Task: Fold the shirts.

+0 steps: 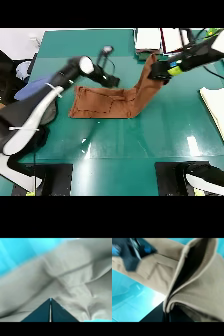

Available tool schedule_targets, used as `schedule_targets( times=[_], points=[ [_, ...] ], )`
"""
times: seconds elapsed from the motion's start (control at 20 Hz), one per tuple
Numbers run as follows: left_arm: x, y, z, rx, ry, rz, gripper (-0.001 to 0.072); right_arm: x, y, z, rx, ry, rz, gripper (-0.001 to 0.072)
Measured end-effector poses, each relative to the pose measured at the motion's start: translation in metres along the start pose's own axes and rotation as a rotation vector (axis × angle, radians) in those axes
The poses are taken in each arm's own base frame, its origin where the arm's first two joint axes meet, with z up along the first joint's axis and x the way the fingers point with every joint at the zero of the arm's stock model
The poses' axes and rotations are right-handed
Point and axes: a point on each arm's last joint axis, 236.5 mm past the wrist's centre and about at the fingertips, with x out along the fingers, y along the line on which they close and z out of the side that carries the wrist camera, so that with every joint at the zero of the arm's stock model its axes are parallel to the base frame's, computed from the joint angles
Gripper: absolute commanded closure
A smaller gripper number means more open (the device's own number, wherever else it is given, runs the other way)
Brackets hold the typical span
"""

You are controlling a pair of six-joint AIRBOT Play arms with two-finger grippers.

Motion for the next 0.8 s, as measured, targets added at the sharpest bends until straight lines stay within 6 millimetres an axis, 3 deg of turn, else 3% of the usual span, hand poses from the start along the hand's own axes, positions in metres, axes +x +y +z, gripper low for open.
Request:
schedule_targets(
  times=[0.15, 0.4, 0.45, 0.5, 0.55, 0.7, 0.8],
  points=[
    [-0.081, 0.05, 0.039, 0.002, -0.125, 0.116, 0.068, 0.039, 0.041, 0.007, -0.036, -0.001, 0.083, 0.0697],
    [-0.205, 0.105, 0.063, -0.013, -0.297, 0.27, 0.068, 0.129, 0.12, 0.013, -0.081, -0.029, 0.233, 0.0687],
    [-0.223, 0.112, 0.064, -0.017, -0.323, 0.295, 0.068, 0.147, 0.135, 0.013, -0.1, -0.036, 0.257, 0.0509],
    [-0.237, 0.114, 0.064, -0.017, -0.341, 0.309, 0.068, 0.165, 0.151, 0.013, -0.128, -0.04, 0.282, 0.027],
    [-0.246, 0.115, 0.063, -0.019, -0.35, 0.318, 0.068, 0.181, 0.165, 0.012, -0.159, -0.041, 0.305, 0.0207],
    [-0.261, 0.121, 0.059, -0.023, -0.353, 0.346, 0.068, 0.206, 0.2, 0.012, -0.222, -0.038, 0.366, 0.0217],
    [-0.264, 0.121, 0.054, -0.025, -0.339, 0.349, 0.068, 0.209, 0.2, 0.015, -0.229, -0.026, 0.37, 0.0236]
  ],
)
